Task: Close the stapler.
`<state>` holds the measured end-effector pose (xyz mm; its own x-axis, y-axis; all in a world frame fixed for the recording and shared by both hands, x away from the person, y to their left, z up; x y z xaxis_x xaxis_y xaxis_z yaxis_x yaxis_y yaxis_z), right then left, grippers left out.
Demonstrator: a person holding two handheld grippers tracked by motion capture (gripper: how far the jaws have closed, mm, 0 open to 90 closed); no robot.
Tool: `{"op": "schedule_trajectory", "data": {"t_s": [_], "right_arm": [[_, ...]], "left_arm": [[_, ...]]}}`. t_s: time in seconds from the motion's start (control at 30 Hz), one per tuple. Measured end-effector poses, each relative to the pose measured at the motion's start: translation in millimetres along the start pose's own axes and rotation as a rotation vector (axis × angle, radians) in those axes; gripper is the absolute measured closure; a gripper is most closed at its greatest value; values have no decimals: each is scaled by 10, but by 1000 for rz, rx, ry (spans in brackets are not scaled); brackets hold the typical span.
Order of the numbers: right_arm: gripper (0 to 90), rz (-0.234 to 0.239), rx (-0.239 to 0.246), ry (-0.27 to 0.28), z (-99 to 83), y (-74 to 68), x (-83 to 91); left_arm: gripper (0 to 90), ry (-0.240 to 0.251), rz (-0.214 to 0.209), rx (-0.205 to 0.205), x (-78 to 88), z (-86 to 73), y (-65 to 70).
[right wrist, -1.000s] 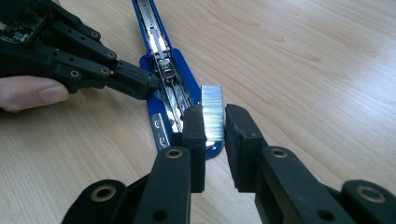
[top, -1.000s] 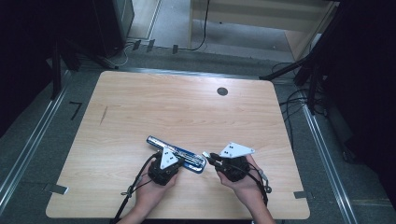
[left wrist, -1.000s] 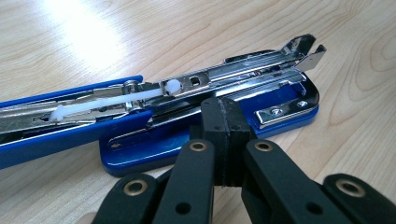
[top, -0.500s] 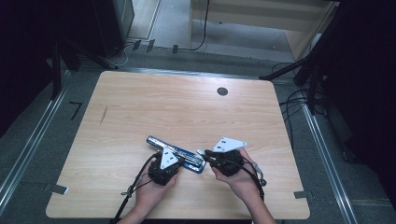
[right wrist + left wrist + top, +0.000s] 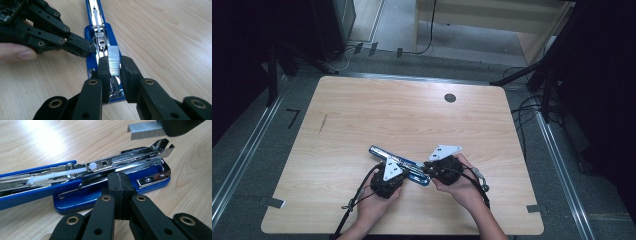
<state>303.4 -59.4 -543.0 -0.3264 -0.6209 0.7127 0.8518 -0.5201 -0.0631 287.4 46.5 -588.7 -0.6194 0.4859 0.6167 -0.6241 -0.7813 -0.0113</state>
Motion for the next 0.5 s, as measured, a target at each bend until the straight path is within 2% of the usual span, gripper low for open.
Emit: {"op": "schedule_trajectory", "data": {"t_s": [0.33,0.5], "right_arm": [[801,22,29,-57,10,-17,-96],[801,20,40,-67,-2,-1,-129]], "left_arm": [[900,1,1,-1,-1,1,1],[900,2,1,-1,-1,1,2]]}}
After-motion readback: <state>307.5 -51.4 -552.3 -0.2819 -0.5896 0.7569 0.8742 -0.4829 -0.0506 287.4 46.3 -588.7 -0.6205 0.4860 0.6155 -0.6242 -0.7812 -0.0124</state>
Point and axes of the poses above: each handheld gripper's, and its own axes: x roughly backward along the jaws, z roughly out of its top, y roughly to its right, the point moved 9 cm from there along -x, roughly forward along the jaws, and after that the axes turned 3 degrees about z, right-handed, at the moved point
